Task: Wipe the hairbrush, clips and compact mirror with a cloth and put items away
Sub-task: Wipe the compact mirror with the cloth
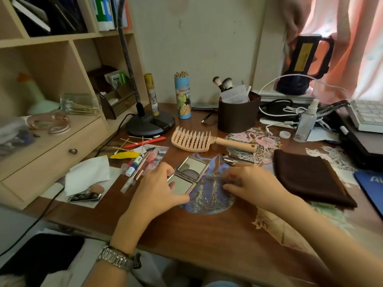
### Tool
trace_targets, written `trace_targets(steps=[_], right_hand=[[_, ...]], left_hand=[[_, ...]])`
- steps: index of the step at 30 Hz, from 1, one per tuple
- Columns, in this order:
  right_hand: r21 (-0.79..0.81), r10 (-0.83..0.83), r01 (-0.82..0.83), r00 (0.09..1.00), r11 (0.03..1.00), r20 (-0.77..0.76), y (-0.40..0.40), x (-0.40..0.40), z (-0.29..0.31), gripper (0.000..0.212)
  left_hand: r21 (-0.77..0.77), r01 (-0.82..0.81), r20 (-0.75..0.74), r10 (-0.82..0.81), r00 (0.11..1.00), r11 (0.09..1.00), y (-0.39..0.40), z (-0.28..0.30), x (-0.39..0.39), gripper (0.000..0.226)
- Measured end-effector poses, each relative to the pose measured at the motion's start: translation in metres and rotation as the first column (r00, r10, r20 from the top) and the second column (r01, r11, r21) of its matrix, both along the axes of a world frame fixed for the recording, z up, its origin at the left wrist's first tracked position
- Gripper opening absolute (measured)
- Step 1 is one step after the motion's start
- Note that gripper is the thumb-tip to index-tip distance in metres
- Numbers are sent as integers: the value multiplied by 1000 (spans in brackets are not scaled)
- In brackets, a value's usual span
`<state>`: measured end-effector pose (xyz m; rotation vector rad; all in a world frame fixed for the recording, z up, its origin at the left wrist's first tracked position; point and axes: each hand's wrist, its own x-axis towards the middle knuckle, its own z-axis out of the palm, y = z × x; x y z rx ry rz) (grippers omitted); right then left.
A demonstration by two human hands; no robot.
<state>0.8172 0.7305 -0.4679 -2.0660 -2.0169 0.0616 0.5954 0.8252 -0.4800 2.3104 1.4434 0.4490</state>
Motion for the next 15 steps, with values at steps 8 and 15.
trace_targets(steps=[8, 15], right_hand=[[47, -70, 69, 997, 996, 17, -27, 18, 6, 25], [63, -143, 141, 989, 988, 24, -51, 38, 4, 23]], left_hand=[[-131, -61, 57, 69, 996, 990, 7, 5, 2, 62], [-125, 44, 90, -33, 995, 991, -9, 9, 13, 59]])
